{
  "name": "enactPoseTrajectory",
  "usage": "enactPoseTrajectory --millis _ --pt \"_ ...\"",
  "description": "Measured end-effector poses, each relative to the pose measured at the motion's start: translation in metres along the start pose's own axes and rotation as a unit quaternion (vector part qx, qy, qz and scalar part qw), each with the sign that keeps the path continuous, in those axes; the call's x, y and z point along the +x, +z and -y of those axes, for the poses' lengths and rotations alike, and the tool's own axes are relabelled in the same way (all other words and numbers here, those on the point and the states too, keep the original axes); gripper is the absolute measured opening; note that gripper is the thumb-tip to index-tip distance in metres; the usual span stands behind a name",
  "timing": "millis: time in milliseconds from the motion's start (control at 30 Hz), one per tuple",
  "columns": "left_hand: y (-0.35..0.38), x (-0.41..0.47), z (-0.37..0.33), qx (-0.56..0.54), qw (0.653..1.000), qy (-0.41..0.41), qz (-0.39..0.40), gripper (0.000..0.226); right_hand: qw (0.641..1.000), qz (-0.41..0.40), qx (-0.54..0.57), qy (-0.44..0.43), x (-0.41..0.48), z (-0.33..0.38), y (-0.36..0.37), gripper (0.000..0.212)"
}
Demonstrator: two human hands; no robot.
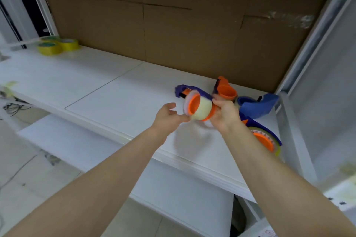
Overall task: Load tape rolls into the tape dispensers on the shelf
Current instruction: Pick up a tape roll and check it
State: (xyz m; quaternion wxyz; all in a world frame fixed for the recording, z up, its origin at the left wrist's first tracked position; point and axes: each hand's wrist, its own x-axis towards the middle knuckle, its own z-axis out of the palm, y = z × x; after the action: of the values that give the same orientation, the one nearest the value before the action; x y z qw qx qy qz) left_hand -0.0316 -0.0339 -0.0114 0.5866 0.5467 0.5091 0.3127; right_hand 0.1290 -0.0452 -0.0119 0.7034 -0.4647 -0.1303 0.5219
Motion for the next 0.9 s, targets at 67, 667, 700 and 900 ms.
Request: enactPoseTrajectory --millis 67,667,700,900 --pt "0.008 0.0 0.004 0.102 0.992 0.074 0.019 0.102 0.992 0.002 0.081 0.094 -0.015 -0.005 -0.006 0.023" --pt "0.055 -0.014 0.033 0.313 0.936 0.15 0.047 0.106 0.793 0.002 -0.592 -0.143 -0.059 -0.001 -0.041 0.037" --pt "0.055 -0.015 0.032 0.301 0.94 0.153 0.047 0.104 0.789 -0.003 -0.597 -0.143 -0.058 0.0 -0.042 0.037" --pt "0.039 -0.016 0.026 0.239 0.956 0.161 0.051 0.076 0.729 -0.014 -0.662 -0.173 -0.052 0.007 -0.046 0.045"
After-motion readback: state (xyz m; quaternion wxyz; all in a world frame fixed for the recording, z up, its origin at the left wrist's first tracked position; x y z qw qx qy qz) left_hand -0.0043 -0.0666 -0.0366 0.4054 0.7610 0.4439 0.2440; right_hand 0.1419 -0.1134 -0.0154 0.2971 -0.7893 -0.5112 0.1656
